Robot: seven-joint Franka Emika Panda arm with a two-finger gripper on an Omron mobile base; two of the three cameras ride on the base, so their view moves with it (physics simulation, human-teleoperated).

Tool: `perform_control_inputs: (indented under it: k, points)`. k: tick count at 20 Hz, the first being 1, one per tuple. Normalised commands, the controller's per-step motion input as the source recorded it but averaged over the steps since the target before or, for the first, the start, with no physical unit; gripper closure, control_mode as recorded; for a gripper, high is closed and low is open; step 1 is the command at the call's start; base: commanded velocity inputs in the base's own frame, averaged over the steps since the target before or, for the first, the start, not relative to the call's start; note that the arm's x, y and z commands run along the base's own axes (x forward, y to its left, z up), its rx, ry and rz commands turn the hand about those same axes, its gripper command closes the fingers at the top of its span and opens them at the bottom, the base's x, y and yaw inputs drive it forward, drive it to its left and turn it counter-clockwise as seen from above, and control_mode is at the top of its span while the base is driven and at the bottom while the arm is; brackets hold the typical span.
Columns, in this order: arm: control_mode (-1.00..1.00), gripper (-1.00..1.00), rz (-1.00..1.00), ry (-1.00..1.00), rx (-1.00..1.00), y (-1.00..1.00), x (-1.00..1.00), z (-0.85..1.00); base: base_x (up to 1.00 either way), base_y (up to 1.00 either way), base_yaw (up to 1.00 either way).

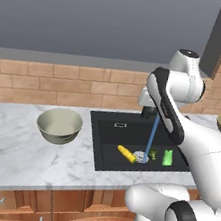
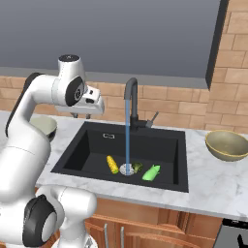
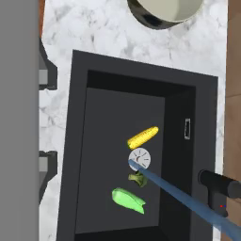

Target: Pick the corns from the sink and place them in one bowl. Place the broccoli in the other bowl. Then turn off the sink faucet.

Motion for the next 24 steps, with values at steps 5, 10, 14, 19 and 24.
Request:
perform_control_inputs:
  k: [5, 10, 14, 19, 24]
  points:
    - [-1.0, -1.0, 0.0, 0.0, 0.03, -0.15, 0.0, -0.07, 0.0, 0.0, 0.0]
    - [-1.0, -1.0, 0.0, 0.0, 0.04, -0.26, 0.0, -0.19, 0.0, 0.0, 0.0]
    - [-1.0, -1.0, 0.0, 0.0, 0.0, -0.16, 0.0, -0.26, 0.0, 0.0, 0.0]
    - [-1.0, -1.0, 0.03, 0.0, 0.0, -0.01, 0.0, -0.34, 0.0, 0.0, 0.0]
    - [-1.0, -1.0, 0.06, 0.0, -0.01, 0.0, 0.0, -0.33, 0.0, 0.0, 0.0]
